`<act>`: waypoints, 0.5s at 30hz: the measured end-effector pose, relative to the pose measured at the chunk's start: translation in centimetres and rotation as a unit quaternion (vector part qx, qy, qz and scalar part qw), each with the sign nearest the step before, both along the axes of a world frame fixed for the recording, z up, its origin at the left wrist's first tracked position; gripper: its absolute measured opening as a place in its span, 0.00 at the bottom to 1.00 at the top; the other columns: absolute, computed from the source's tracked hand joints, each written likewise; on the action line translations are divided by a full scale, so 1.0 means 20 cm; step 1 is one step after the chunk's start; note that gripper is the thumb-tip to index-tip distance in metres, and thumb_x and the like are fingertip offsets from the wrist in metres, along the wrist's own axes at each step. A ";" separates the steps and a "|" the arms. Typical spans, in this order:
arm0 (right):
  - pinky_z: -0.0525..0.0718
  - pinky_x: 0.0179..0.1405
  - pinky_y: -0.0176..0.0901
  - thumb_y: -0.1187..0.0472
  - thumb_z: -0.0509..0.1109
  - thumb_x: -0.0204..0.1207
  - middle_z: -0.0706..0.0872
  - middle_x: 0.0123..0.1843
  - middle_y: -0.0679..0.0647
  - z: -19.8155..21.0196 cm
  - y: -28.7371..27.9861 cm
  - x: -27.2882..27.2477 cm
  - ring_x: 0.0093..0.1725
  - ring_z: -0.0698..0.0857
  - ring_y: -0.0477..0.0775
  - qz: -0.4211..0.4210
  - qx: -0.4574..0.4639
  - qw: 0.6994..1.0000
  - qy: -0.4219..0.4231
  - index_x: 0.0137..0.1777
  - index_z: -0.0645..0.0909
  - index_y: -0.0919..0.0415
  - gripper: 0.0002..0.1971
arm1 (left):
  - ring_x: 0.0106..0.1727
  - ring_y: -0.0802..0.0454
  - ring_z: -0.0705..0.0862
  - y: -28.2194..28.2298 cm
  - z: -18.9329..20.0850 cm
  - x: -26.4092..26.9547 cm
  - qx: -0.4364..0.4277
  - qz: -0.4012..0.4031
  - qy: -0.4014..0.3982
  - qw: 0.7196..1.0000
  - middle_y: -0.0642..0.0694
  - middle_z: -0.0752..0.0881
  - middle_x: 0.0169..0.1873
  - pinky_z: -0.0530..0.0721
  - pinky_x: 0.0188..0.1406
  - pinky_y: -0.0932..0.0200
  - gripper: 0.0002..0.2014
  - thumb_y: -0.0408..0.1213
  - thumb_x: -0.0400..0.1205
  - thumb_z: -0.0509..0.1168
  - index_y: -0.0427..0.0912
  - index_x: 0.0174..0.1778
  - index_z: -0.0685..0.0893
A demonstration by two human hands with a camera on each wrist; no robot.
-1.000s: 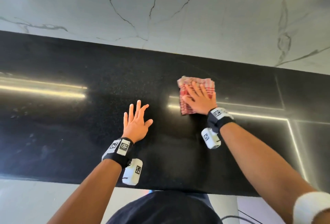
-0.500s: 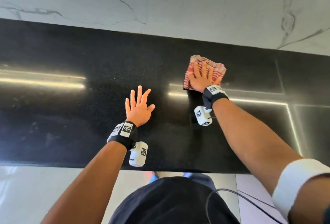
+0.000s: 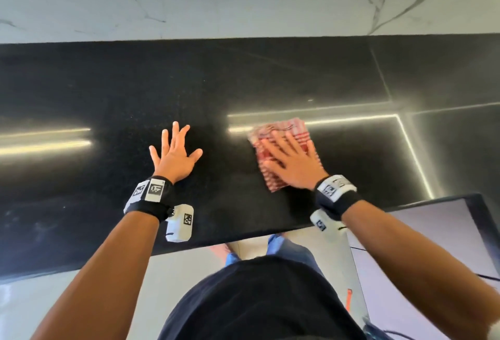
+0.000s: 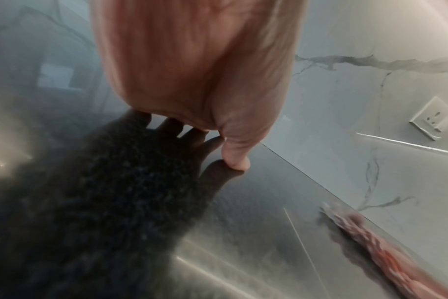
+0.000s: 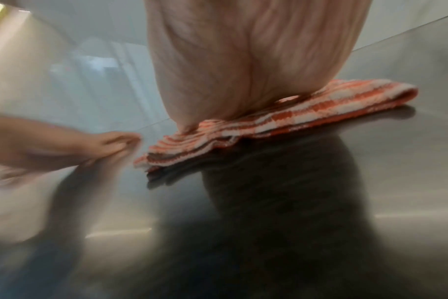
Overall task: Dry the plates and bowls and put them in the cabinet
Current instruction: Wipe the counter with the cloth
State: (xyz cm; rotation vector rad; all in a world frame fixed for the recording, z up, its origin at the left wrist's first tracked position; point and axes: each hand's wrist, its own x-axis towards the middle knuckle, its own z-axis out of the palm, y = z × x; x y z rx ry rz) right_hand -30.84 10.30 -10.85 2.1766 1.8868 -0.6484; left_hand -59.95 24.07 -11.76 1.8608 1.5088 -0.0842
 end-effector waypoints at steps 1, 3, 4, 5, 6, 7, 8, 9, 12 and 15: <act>0.38 0.83 0.73 0.28 0.39 0.82 0.29 0.86 0.35 -0.01 0.00 0.13 0.88 0.35 0.50 -0.040 -0.006 0.999 0.000 0.85 0.37 0.29 0.32 | 0.89 0.48 0.33 0.00 0.00 0.00 -0.001 0.001 -0.001 1.000 0.56 0.36 0.89 0.31 0.83 0.32 0.35 0.49 0.90 0.60 0.60 0.89 0.48; 0.38 0.84 0.75 0.25 0.36 0.81 0.32 0.89 0.38 -0.01 0.01 0.36 0.89 0.35 0.53 -0.125 -0.009 0.992 0.001 0.87 0.39 0.31 0.35 | 0.89 0.49 0.33 -0.01 0.00 0.00 -0.002 0.004 0.000 1.000 0.57 0.36 0.89 0.31 0.83 0.33 0.35 0.49 0.89 0.60 0.60 0.89 0.48; 0.37 0.84 0.74 0.27 0.38 0.82 0.33 0.89 0.39 0.00 0.02 0.44 0.89 0.35 0.53 -0.166 -0.020 0.986 0.000 0.87 0.39 0.31 0.34 | 0.89 0.49 0.33 -0.01 0.00 0.00 -0.002 0.005 0.002 1.000 0.57 0.36 0.89 0.31 0.83 0.33 0.35 0.49 0.89 0.60 0.61 0.89 0.48; 0.37 0.84 0.72 0.29 0.42 0.84 0.33 0.89 0.39 0.00 0.03 0.47 0.89 0.35 0.53 -0.203 -0.025 0.979 0.003 0.87 0.39 0.32 0.33 | 0.89 0.49 0.33 -0.01 0.01 0.01 0.001 0.005 0.004 1.000 0.57 0.36 0.89 0.31 0.84 0.33 0.35 0.49 0.89 0.60 0.61 0.89 0.48; 0.36 0.84 0.72 0.32 0.45 0.86 0.33 0.90 0.40 0.01 0.05 0.46 0.89 0.35 0.55 -0.226 -0.025 0.974 0.005 0.87 0.38 0.32 0.32 | 0.89 0.50 0.33 -0.01 0.01 0.01 0.001 0.007 0.005 1.000 0.57 0.36 0.89 0.31 0.84 0.33 0.35 0.49 0.89 0.61 0.60 0.89 0.48; 0.36 0.83 0.74 0.33 0.45 0.86 0.33 0.90 0.42 0.01 0.06 0.43 0.89 0.35 0.57 -0.235 -0.018 0.972 0.005 0.87 0.37 0.33 0.32 | 0.89 0.50 0.33 -0.01 0.01 0.01 0.001 0.011 0.006 1.000 0.57 0.36 0.89 0.31 0.84 0.33 0.35 0.49 0.89 0.61 0.60 0.89 0.49; 0.35 0.82 0.76 0.35 0.44 0.87 0.32 0.90 0.44 0.04 0.06 0.37 0.89 0.34 0.60 -0.237 -0.011 0.971 0.002 0.87 0.36 0.34 0.32 | 0.89 0.50 0.33 -0.01 0.02 0.02 0.001 0.012 0.008 1.000 0.58 0.37 0.89 0.31 0.84 0.33 0.35 0.49 0.89 0.61 0.60 0.89 0.49; 0.35 0.81 0.78 0.35 0.43 0.87 0.31 0.90 0.45 0.01 0.07 0.31 0.88 0.33 0.62 -0.231 -0.006 0.973 0.008 0.87 0.35 0.35 0.32 | 0.89 0.50 0.33 -0.02 0.02 0.02 0.000 0.015 0.009 1.000 0.58 0.37 0.89 0.31 0.84 0.33 0.35 0.48 0.89 0.61 0.61 0.89 0.49; 0.37 0.79 0.83 0.33 0.36 0.83 0.31 0.90 0.49 -0.02 0.03 0.09 0.88 0.33 0.66 -0.135 0.003 0.991 0.014 0.87 0.37 0.35 0.33 | 0.89 0.50 0.34 -0.02 0.03 0.03 0.004 0.017 0.016 1.000 0.58 0.38 0.89 0.32 0.84 0.32 0.35 0.48 0.89 0.61 0.61 0.89 0.50; 0.40 0.78 0.85 0.32 0.28 0.75 0.35 0.91 0.50 -0.03 -0.11 -0.20 0.88 0.35 0.67 -0.026 0.026 0.999 0.015 0.88 0.40 0.36 0.38 | 0.90 0.49 0.35 -0.03 0.03 0.03 0.016 0.015 0.028 0.999 0.56 0.39 0.90 0.33 0.85 0.32 0.35 0.48 0.89 0.62 0.60 0.89 0.51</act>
